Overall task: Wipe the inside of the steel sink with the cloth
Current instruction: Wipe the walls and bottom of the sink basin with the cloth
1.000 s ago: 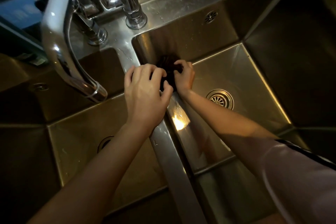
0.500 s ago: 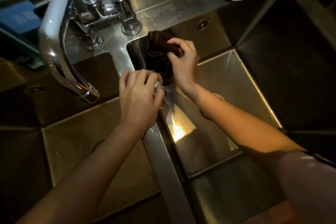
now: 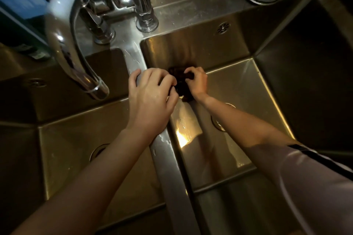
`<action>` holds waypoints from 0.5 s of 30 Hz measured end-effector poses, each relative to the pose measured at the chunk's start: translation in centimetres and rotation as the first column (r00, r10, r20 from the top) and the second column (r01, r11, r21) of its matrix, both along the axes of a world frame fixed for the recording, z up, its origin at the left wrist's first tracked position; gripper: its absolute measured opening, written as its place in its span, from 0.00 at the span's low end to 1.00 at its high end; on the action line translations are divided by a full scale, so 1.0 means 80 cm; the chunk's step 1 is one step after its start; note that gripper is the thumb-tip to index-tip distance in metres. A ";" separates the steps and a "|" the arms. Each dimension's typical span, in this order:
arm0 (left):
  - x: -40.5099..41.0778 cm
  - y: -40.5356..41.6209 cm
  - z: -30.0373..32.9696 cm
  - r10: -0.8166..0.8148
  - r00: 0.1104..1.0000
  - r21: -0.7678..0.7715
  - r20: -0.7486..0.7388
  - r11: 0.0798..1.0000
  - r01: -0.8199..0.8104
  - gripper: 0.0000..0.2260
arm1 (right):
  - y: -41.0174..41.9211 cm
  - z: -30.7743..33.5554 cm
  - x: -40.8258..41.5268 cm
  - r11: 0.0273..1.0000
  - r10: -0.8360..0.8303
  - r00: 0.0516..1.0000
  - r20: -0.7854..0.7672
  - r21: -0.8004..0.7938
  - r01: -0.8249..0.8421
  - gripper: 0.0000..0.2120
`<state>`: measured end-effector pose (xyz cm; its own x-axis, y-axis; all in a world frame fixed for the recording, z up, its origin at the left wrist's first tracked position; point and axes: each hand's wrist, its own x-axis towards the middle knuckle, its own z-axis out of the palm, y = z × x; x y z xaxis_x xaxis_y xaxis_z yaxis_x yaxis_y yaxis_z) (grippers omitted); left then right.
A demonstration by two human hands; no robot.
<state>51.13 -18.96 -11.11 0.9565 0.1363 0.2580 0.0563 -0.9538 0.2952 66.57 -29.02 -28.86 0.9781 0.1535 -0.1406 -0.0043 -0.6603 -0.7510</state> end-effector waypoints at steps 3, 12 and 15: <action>0.001 0.000 0.001 0.009 1.000 -0.008 -0.017 1.000 -0.009 0.07 | -0.001 0.024 0.001 0.988 -0.130 0.991 0.017 0.089 0.128 0.14; 0.000 -0.002 0.004 -0.007 0.999 0.008 -0.050 1.000 0.008 0.08 | -0.009 0.188 -0.005 0.866 -0.208 0.972 0.110 0.482 0.131 0.15; 0.000 -0.002 0.004 -0.020 0.998 0.009 -0.056 1.000 0.020 0.09 | -0.015 0.205 -0.001 0.810 -0.219 0.974 0.053 0.567 0.151 0.14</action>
